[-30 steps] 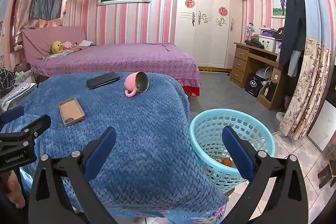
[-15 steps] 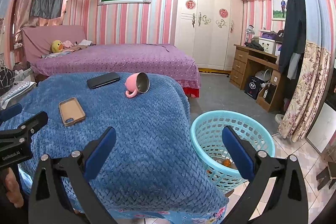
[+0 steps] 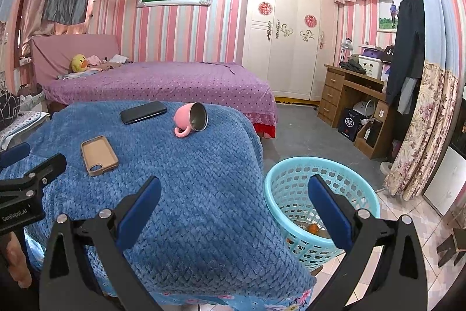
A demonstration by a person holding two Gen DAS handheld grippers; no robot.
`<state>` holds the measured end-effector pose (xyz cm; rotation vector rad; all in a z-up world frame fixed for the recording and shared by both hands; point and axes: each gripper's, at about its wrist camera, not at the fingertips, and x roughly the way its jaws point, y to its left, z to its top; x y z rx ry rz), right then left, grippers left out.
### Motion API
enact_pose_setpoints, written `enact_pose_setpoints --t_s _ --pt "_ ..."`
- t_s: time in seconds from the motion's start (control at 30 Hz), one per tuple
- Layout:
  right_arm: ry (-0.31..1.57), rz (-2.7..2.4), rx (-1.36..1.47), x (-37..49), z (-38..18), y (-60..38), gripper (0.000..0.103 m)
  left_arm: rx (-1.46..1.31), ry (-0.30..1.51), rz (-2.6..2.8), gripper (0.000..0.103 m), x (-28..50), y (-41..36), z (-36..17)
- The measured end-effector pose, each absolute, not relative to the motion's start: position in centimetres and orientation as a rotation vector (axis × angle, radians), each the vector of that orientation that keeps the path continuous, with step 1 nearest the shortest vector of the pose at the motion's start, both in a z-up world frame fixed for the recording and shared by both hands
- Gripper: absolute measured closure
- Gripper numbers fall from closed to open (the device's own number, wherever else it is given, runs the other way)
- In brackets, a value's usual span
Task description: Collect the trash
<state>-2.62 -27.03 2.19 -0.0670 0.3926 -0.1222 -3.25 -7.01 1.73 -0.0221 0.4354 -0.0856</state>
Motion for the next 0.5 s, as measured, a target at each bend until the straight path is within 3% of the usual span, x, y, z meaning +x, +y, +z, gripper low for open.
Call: enact_pose_setpoints --t_s 0.5 --pt "0.39 -0.121 -0.071 -2.59 2.32 -26.98 0.005 -0.024 0.429 -0.084 0.005 -3.4 -6.97 1.98"
